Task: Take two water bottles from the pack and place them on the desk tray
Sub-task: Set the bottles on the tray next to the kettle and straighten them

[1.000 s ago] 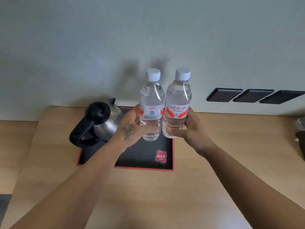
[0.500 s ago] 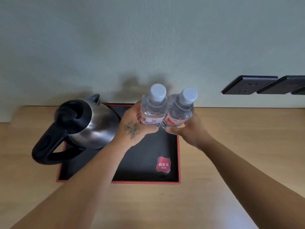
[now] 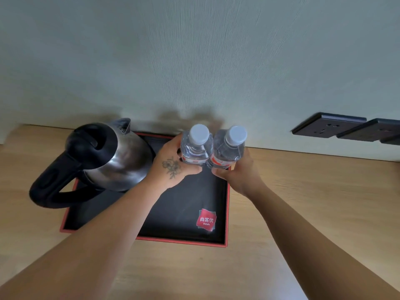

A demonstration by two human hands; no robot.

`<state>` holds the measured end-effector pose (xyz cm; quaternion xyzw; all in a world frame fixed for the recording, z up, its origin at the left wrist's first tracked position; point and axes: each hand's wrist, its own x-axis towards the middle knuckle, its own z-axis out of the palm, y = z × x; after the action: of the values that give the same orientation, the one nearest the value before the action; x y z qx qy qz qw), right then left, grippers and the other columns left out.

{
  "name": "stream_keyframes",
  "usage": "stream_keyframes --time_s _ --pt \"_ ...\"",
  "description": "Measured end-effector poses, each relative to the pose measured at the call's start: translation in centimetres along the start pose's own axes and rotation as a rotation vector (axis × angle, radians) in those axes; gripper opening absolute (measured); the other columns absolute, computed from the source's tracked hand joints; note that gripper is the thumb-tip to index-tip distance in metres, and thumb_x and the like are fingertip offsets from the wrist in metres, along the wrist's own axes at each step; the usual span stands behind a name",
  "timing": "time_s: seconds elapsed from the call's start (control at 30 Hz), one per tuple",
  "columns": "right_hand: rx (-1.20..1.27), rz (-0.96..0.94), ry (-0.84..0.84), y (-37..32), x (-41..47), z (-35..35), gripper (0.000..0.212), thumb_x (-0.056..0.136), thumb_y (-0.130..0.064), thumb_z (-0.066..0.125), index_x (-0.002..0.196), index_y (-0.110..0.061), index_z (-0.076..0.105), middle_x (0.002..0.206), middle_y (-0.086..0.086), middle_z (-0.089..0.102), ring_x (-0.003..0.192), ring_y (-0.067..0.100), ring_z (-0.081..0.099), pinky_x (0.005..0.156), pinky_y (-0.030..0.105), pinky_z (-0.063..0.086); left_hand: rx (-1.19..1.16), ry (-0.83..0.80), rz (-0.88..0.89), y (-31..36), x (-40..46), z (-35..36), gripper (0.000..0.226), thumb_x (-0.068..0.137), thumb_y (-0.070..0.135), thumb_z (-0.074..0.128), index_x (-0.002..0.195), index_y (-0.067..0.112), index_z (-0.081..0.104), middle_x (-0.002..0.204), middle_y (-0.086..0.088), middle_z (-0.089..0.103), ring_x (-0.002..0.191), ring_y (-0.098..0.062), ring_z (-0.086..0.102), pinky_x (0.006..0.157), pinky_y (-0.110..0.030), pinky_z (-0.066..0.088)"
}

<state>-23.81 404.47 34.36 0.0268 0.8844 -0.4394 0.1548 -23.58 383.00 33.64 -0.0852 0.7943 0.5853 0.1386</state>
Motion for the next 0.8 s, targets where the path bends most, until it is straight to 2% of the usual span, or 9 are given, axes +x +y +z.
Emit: stream_keyframes --time_s 0.07,0.17,0.23,0.3,0.4,0.5,0.53,0.67,0.8 --pt "-0.046 -0.017 -0.034 -0.8 -0.8 -0.6 0.085 0.076 -0.009 0.089 0.148 -0.024 0.047 0.118 -0.035 0.047 0.127 0.016 0.047 0.1 0.029 0.039 -0.012 0.002 0.003 0.4 -0.5 -0.2 0.067 0.069 -0.024 0.088 0.116 0.019 0.071 0.089 0.025 0.082 0.077 0.01 0.069 0.077 -0.006 0.054" --pt "-0.057 -0.084 -0.045 -2.7 -2.4 -2.3 0.093 0.078 -0.018 0.09 0.154 -0.027 0.037 0.133 -0.02 0.048 0.131 0.016 0.042 0.102 0.032 0.038 -0.038 -0.004 0.001 2.4 -1.5 -0.7 0.071 0.073 -0.021 0.088 0.131 0.013 0.064 0.117 -0.002 0.079 0.097 -0.003 0.071 0.092 -0.022 0.057" --pt "-0.156 -0.22 0.064 -4.6 -3.7 -4.0 0.078 0.086 -0.028 0.087 0.151 -0.018 0.044 0.139 -0.004 0.055 0.127 0.019 0.046 0.105 0.034 0.041 0.02 0.004 0.076 4.7 -2.5 -1.3 0.079 0.074 -0.016 0.091 0.139 0.014 0.058 0.119 0.011 0.069 0.093 0.017 0.065 0.089 -0.009 0.05" --pt "-0.301 -0.36 0.205 -6.9 -4.9 -5.8 0.062 0.092 -0.034 0.08 0.144 -0.01 0.054 0.136 0.006 0.062 0.124 0.025 0.051 0.105 0.036 0.043 0.155 0.012 0.19 7.4 -3.6 -2.5 0.082 0.076 -0.003 0.094 0.146 0.021 0.058 0.126 0.021 0.066 0.104 0.026 0.06 0.097 -0.006 0.046" --pt "-0.486 -0.445 0.24 -10.4 -5.9 -8.2 0.042 0.099 -0.034 0.072 0.136 -0.015 0.065 0.127 0.006 0.07 0.116 0.031 0.062 0.096 0.043 0.054 0.411 -0.091 0.349 11.8 -4.4 -4.9 0.058 0.085 0.008 0.088 0.136 0.032 0.072 0.128 0.015 0.074 0.111 0.001 0.069 0.103 -0.023 0.053" --pt "-0.585 -0.365 0.15 -12.4 -6.0 -9.0 0.031 0.104 -0.034 0.066 0.132 -0.022 0.072 0.126 0.003 0.073 0.108 0.033 0.073 0.084 0.045 0.059 0.637 -0.219 0.37 14.3 -3.9 -6.5 0.039 0.096 0.007 0.083 0.129 0.026 0.082 0.108 0.012 0.07 0.081 -0.007 0.071 0.089 -0.028 0.056" --pt "-0.596 -0.329 0.129 -12.9 -6.0 -9.1 0.031 0.105 -0.034 0.064 0.133 -0.022 0.072 0.129 0.003 0.072 0.107 0.033 0.074 0.084 0.044 0.059 0.677 -0.227 0.357 14.7 -3.8 -6.7 0.038 0.096 0.006 0.083 0.131 0.023 0.082 0.107 0.008 0.069 0.081 -0.009 0.07 0.088 -0.028 0.054" --pt "-0.608 -0.236 0.098 -13.9 -5.4 -8.9 0.029 0.105 -0.029 0.064 0.132 -0.019 0.072 0.132 0.006 0.071 0.111 0.038 0.071 0.088 0.041 0.055 0.819 -0.166 0.361 15.9 -3.2 -6.5 0.04 0.094 0.019 0.088 0.133 0.02 0.081 0.113 -0.01 0.079 0.104 -0.034 0.072 0.088 -0.034 0.053" --pt "-0.593 -0.151 0.089 -14.7 -4.4 -9.3 0.032 0.1 -0.028 0.072 0.13 -0.019 0.072 0.131 0.008 0.074 0.117 0.034 0.068 0.094 0.039 0.053 0.847 -0.123 0.318 16.9 -2.8 -6.0 0.039 0.086 0.033 0.094 0.121 0.02 0.082 0.106 -0.005 0.079 0.102 -0.034 0.073 0.081 -0.036 0.055"
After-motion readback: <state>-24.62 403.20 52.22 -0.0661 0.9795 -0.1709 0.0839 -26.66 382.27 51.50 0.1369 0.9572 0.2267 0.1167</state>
